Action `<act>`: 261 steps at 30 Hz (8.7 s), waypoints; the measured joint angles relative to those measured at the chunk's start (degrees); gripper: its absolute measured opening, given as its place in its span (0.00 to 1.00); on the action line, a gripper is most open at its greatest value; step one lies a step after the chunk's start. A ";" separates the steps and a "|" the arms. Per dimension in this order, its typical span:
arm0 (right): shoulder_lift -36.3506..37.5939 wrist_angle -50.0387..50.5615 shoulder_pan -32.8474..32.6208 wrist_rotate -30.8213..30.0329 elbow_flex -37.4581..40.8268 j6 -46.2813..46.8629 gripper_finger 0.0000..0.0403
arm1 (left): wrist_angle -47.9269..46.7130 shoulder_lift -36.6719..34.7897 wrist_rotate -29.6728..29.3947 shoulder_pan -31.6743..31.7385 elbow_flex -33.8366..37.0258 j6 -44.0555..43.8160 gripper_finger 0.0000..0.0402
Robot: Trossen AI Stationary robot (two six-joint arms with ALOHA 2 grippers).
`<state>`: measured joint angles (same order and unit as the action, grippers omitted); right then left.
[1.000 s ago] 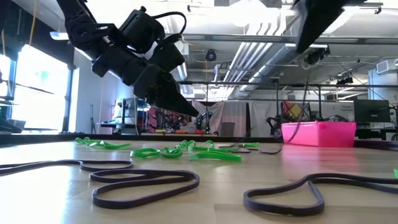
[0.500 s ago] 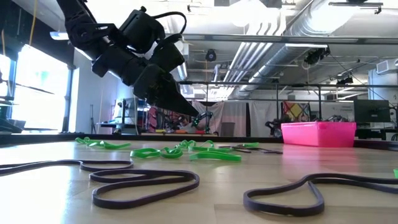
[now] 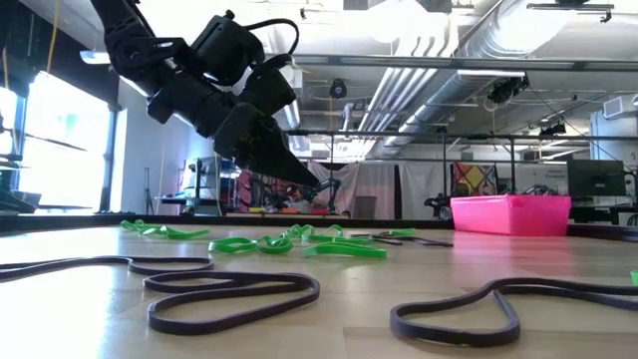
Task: Sort rubber bands into baskets
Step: Put the purple rubber band into the yellow bin
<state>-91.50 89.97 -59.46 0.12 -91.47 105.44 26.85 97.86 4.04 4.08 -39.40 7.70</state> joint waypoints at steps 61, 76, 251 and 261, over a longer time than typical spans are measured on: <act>-0.04 -29.44 3.27 6.65 31.17 2.56 0.00 | 6.23 0.10 0.25 -0.01 -0.14 -5.12 0.03; -0.04 -24.41 3.49 -10.10 23.72 -0.29 0.07 | 2.01 0.37 -6.30 -2.99 -6.43 -5.11 0.26; 4.11 -8.94 -0.54 2.21 16.92 14.18 0.00 | 0.33 11.80 4.43 -5.55 -17.64 -1.60 0.38; 4.04 -16.52 0.32 5.14 23.91 -3.93 0.00 | -2.07 11.80 3.12 -5.38 -17.64 -7.11 0.38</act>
<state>-87.46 73.46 -59.13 5.25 -67.56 101.51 24.78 109.67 7.16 -1.31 -57.04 0.60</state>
